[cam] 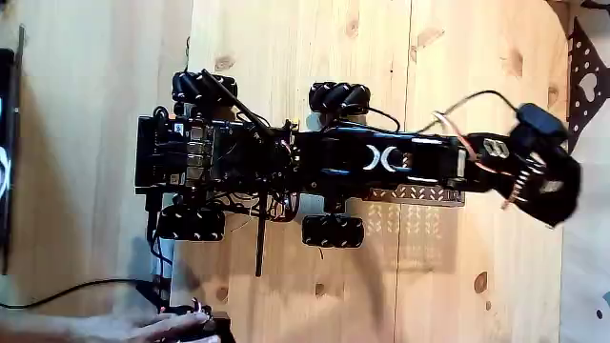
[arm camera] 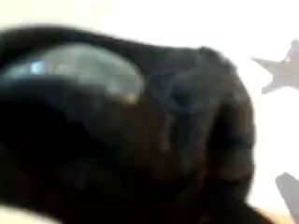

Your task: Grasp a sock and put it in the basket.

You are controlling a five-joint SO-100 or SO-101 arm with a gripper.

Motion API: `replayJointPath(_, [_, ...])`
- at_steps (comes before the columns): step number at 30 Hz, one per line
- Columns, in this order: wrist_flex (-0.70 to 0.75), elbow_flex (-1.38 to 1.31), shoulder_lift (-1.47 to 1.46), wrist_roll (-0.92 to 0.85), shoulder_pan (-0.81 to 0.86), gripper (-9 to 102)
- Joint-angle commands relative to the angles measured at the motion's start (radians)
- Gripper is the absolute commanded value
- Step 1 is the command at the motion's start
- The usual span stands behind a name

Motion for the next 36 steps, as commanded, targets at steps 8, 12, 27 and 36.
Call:
replayJointPath(8, [0.314, 0.250, 0.301, -0.109, -0.043, 0])
replayJointPath(12, [0.341, 0.350, 0.331, -0.146, -0.052, 0])
replayJointPath(27, [0.337, 0.575, 0.270, -0.259, -0.029, 0])
replayJointPath(36, [0.410, 0.643, 0.360, -0.341, -0.028, 0])
